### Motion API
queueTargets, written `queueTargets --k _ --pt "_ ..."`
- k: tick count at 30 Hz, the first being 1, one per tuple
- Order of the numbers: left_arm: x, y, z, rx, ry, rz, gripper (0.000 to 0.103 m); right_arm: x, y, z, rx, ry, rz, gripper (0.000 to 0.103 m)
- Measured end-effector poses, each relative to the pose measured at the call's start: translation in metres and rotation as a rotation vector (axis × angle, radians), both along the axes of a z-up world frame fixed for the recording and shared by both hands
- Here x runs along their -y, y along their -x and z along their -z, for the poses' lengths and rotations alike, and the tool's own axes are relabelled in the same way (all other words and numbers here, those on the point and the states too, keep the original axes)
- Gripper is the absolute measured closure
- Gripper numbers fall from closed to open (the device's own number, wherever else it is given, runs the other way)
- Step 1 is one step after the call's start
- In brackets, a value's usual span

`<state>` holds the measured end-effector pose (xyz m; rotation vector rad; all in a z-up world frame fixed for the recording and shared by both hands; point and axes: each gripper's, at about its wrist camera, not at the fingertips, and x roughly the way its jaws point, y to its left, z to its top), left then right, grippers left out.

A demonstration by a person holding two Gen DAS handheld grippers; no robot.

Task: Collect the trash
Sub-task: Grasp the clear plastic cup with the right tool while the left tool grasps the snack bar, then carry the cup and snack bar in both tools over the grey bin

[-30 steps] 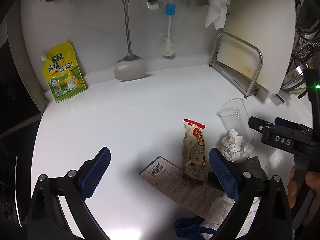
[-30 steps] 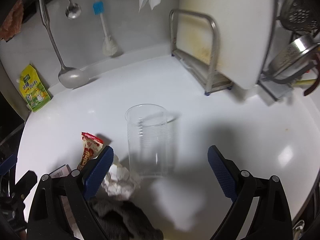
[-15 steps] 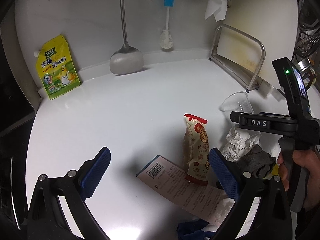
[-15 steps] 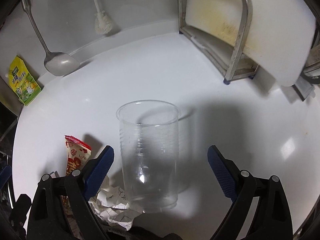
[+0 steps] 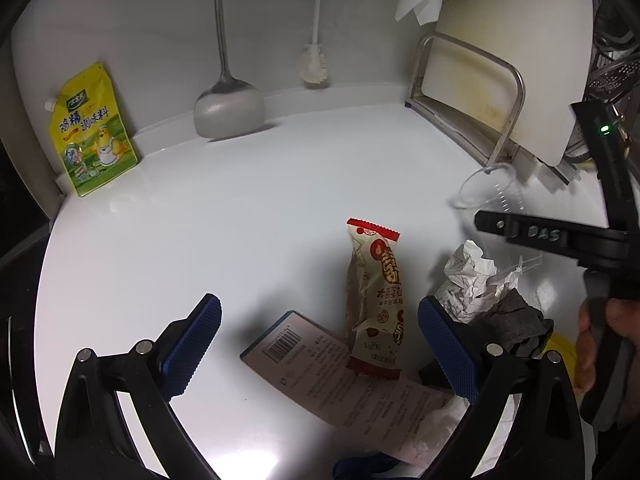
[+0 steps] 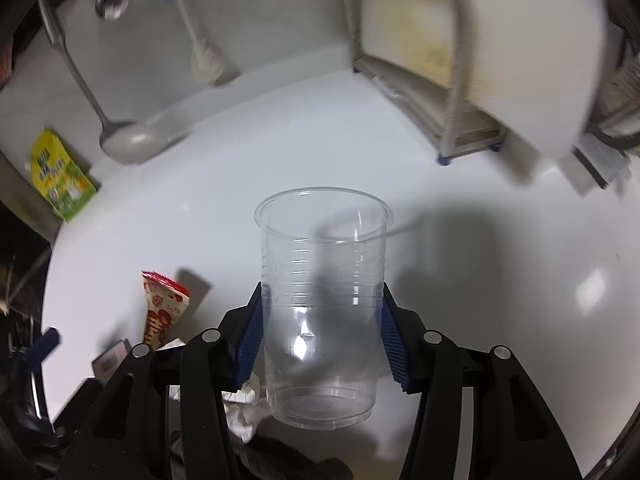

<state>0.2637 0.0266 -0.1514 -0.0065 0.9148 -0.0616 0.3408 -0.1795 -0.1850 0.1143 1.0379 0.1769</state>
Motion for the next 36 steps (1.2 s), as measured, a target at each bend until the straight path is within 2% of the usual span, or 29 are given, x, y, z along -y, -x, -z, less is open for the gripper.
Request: queueTargets --k 10,15,18,19,21,29,36 --pt "0.02 -0.023 0.027 -0.061 -0.035 0.019 0.009 0.032 0.034 -0.026 0.061 -0.043 0.062 0.052" --pt "0.031 -0.031 0.035 -0.089 -0.086 0.036 0.032 0.044 0.056 -0.033 0.079 -0.039 0.082 0.052" --pt "0.033 -0.034 0.039 -0.12 -0.076 0.053 0.06 0.047 0.064 -0.033 0.075 -0.042 0.093 0.052" --pt "0.032 -0.034 0.038 -0.128 -0.061 0.058 0.076 0.049 0.068 -0.032 0.071 -0.042 0.098 0.052" --pt "0.029 -0.033 0.035 -0.125 -0.02 0.062 0.087 0.052 0.077 -0.03 0.067 -0.044 0.108 0.052" --pt "0.012 -0.028 -0.003 -0.041 0.012 0.049 0.089 0.058 0.115 -0.039 0.091 -0.092 0.139 0.052" --pt "-0.012 0.017 -0.061 0.054 -0.03 0.036 0.089 0.072 0.165 -0.062 0.124 -0.122 0.179 0.052"
